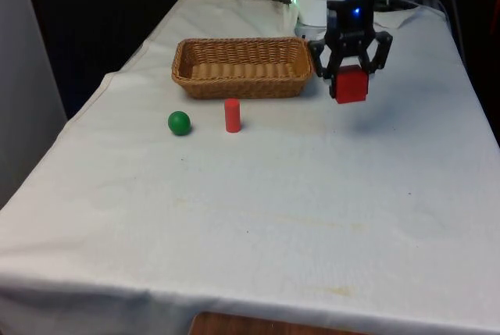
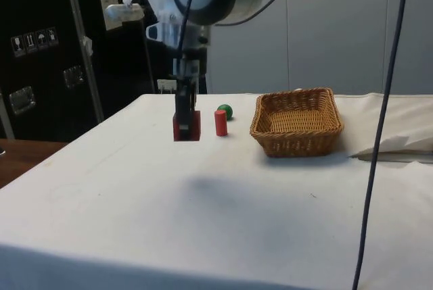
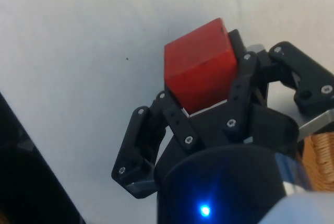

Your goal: Pick up the object to the left of the cylinder and place it into the basket.

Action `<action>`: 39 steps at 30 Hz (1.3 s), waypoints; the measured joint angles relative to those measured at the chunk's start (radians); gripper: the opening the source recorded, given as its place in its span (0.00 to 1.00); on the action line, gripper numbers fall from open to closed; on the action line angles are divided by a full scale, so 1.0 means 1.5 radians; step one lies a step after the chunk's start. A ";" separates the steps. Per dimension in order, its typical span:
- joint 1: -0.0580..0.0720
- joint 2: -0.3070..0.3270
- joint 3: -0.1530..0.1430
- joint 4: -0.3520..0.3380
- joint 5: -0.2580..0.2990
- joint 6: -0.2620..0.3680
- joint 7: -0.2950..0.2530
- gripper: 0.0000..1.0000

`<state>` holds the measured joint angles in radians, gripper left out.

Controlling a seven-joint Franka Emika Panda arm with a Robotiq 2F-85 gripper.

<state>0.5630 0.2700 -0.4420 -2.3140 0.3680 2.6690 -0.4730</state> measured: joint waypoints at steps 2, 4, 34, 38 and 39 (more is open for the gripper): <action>0.000 -0.006 -0.001 -0.005 -0.003 0.000 0.000 0.00; 0.000 -0.020 -0.003 -0.016 -0.009 0.000 0.000 0.00; -0.014 -0.195 -0.054 -0.163 -0.160 0.001 0.014 0.00; -0.018 -0.209 -0.064 -0.176 -0.181 0.001 0.014 0.00; -0.019 -0.212 -0.066 -0.179 -0.186 0.001 0.014 0.00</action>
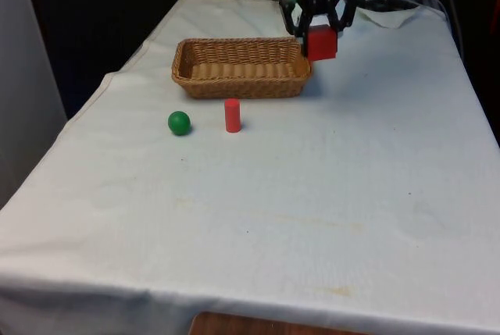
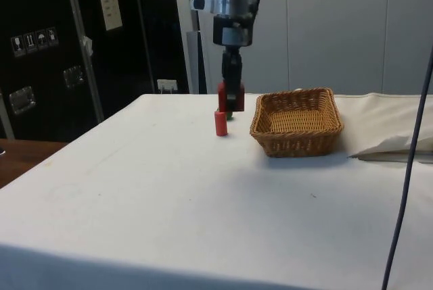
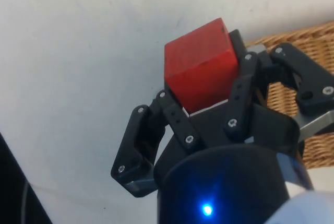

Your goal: Pick up the object to the left of the cylinder and place it into the basket.

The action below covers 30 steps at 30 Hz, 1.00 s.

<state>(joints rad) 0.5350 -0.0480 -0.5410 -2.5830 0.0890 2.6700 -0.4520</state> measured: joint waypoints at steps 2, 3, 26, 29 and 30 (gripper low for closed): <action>-0.002 -0.007 -0.005 -0.006 -0.011 0.000 0.000 0.00; -0.004 -0.013 -0.009 -0.012 -0.021 0.000 0.000 0.00; -0.022 -0.040 -0.082 -0.049 -0.094 0.000 -0.041 0.00; -0.025 -0.040 -0.095 -0.055 -0.104 0.001 -0.051 0.00; -0.025 -0.040 -0.095 -0.055 -0.104 0.001 -0.051 0.00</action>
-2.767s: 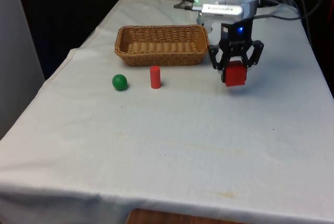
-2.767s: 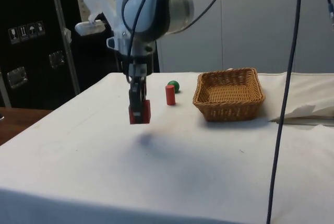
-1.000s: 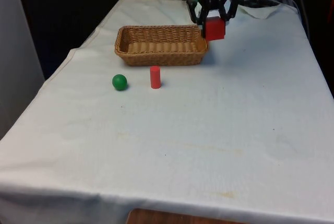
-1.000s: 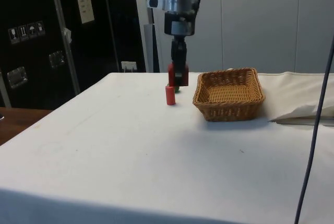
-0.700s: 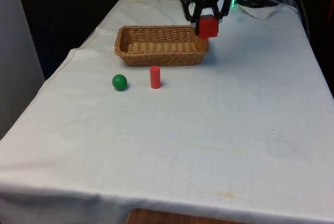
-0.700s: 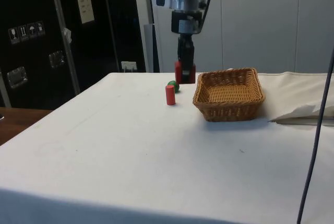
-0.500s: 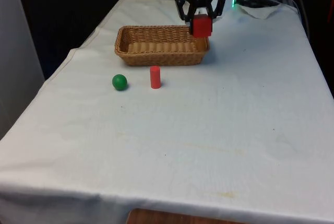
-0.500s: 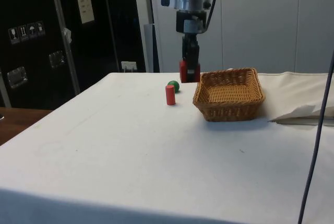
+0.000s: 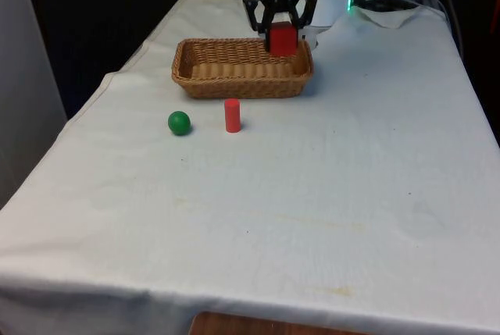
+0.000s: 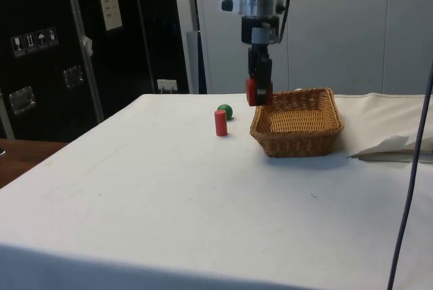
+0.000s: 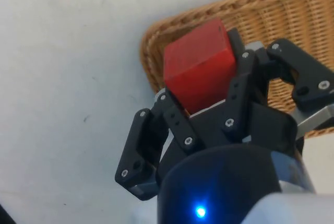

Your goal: Pick up the object to the left of the cylinder and place it into the basket.

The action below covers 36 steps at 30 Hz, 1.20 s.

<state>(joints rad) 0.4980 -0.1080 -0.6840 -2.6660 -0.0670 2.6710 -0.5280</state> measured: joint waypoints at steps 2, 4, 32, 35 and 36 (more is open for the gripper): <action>-0.001 0.001 -0.008 -0.003 -0.008 0.001 -0.001 0.00; -0.001 0.005 -0.019 -0.007 -0.021 0.001 -0.003 0.00; -0.003 0.106 -0.101 -0.050 -0.031 0.094 -0.069 0.00; -0.003 0.121 -0.105 -0.058 -0.031 0.109 -0.071 0.00; -0.003 0.131 -0.105 -0.065 -0.031 0.121 -0.071 0.00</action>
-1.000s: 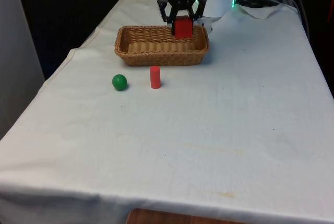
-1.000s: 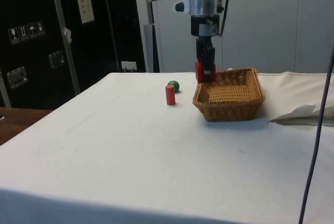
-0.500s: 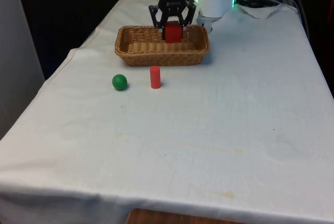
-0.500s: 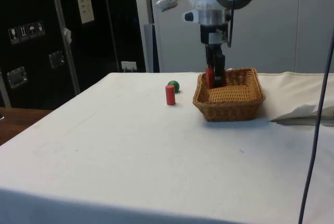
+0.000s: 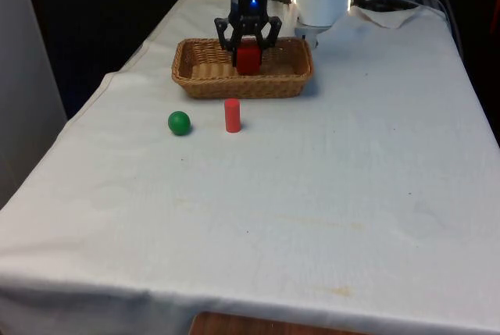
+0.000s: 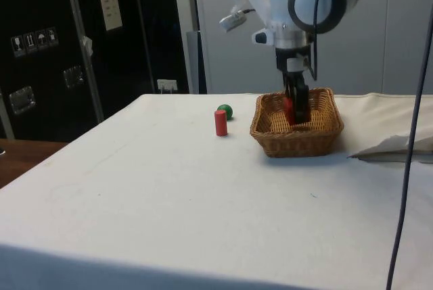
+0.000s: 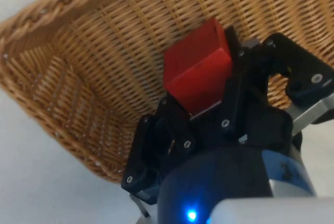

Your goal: Pick up the object to the left of the cylinder and place it into the basket.

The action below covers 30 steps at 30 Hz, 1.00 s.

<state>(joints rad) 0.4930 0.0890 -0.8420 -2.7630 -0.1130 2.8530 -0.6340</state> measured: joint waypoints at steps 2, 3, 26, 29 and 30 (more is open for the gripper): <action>0.000 0.005 0.000 -0.003 0.001 0.007 0.000 0.00; 0.001 0.009 0.001 -0.007 0.002 0.015 0.000 0.00; 0.005 0.027 0.007 -0.017 0.008 0.036 0.007 1.00; 0.006 0.025 0.008 -0.013 0.008 0.035 0.007 1.00; 0.007 0.022 0.008 -0.011 0.008 0.034 0.007 1.00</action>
<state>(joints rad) 0.5030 0.1220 -0.8300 -2.7790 -0.1010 2.9040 -0.6230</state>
